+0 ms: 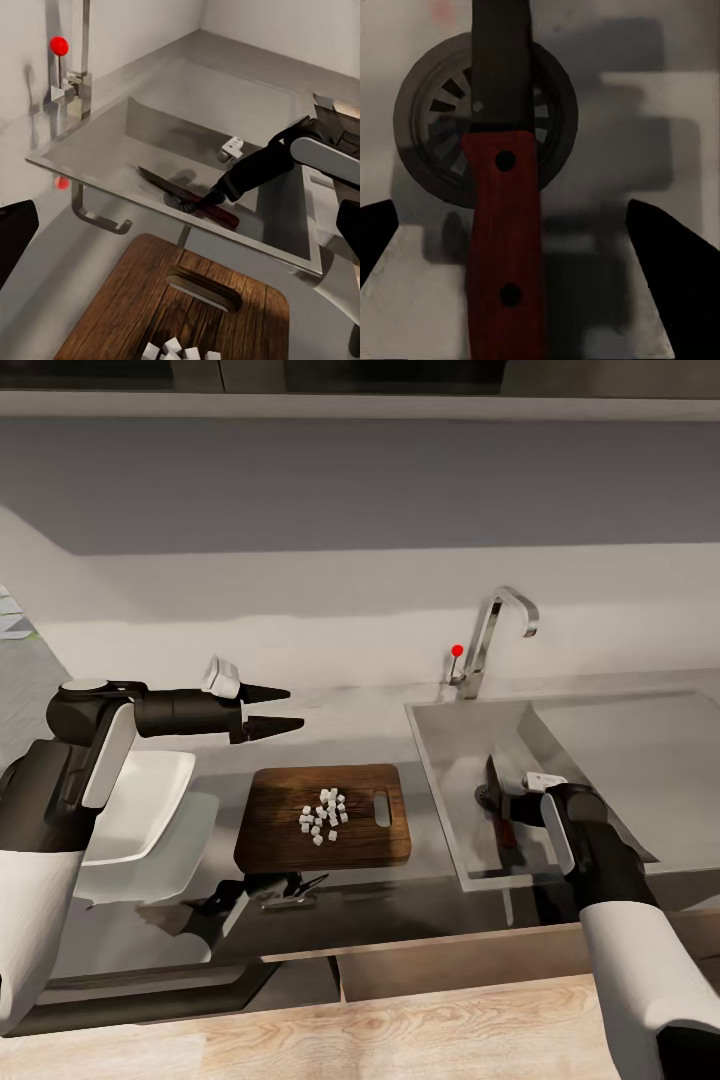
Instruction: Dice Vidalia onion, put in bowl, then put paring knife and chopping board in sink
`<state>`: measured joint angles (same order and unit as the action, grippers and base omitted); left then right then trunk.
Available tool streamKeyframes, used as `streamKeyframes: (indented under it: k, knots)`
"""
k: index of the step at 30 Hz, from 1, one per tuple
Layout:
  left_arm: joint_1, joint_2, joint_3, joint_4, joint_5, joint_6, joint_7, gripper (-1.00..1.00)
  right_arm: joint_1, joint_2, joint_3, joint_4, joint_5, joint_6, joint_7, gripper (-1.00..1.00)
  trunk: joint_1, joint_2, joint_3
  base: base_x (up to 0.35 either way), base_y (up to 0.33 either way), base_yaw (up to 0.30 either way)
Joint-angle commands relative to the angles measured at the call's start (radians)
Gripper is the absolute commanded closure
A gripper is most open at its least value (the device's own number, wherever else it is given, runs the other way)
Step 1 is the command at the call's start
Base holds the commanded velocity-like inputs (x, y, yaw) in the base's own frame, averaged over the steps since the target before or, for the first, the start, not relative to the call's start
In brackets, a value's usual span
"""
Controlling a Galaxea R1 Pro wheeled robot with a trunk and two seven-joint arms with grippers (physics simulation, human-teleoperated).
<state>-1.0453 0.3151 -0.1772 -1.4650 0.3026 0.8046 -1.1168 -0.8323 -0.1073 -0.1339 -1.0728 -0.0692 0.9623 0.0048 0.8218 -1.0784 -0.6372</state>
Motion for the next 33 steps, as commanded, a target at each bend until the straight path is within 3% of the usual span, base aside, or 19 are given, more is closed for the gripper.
streamKeyframes:
  k: [1, 14, 17, 23, 33]
  knots:
    - [-0.001, 0.001, -0.001, 0.0, 0.006, 0.007, 0.001, -1.0, -0.001, 0.0, -0.001, -0.001, -0.004, 0.004, 0.001, -1.0, 0.0, -0.001, -0.001, 0.0, 0.0, 0.0]
    - [-0.001, 0.001, -0.002, 0.0, 0.006, 0.007, 0.002, -1.0, -0.001, 0.001, 0.0, -0.044, -0.006, 0.006, 0.003, -1.0, 0.0, -0.001, -0.001, 0.0, 0.0, 0.0]
    - [-0.001, 0.001, -0.002, 0.0, 0.006, 0.007, 0.002, -1.0, 0.0, 0.002, 0.016, -0.096, -0.006, 0.007, 0.003, -1.0, 0.0, -0.001, -0.001, 0.0, 0.0, 0.0]
    - [-0.001, 0.001, -0.001, 0.003, 0.006, 0.007, 0.002, -1.0, 0.002, 0.003, 0.086, -0.192, -0.006, 0.008, 0.003, -1.0, 0.0, -0.001, -0.001, 0.0, 0.0, 0.0]
    - [-0.001, -0.003, -0.002, 0.008, 0.006, 0.005, 0.004, -1.0, 0.004, 0.003, 0.095, -0.298, -0.006, 0.013, 0.003, -1.0, 0.0, -0.001, -0.001, 0.0, 0.0, 0.0]
